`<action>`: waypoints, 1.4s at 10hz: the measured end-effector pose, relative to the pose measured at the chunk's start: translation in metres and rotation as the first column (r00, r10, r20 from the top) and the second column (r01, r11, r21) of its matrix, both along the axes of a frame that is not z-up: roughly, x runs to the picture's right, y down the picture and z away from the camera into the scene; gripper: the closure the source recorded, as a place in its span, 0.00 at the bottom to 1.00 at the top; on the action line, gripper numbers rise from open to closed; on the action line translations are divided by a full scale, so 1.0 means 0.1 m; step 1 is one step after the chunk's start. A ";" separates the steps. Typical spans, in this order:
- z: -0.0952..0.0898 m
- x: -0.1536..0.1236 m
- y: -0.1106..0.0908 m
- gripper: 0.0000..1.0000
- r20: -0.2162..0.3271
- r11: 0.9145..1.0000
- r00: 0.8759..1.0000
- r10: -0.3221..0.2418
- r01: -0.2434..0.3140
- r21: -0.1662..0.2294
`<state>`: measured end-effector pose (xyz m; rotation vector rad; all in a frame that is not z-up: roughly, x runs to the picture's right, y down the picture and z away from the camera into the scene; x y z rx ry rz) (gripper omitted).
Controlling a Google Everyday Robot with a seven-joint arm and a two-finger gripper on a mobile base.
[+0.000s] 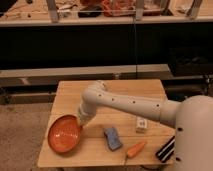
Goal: Drag the ceramic bowl in a circle
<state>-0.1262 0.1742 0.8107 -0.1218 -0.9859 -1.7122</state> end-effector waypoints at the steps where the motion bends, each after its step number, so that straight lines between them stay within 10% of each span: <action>1: 0.14 0.02 -0.14 1.00 -0.005 1.000 1.000 0.027 -0.027 0.001; 5: 0.41 0.48 -0.41 1.00 -0.069 0.986 0.984 0.166 -0.166 0.004; 10: 0.02 1.41 -0.11 1.00 -0.177 0.960 0.944 0.279 -0.279 0.029; 14: -0.38 1.42 0.34 1.00 -0.147 0.982 0.973 0.179 -0.185 -0.031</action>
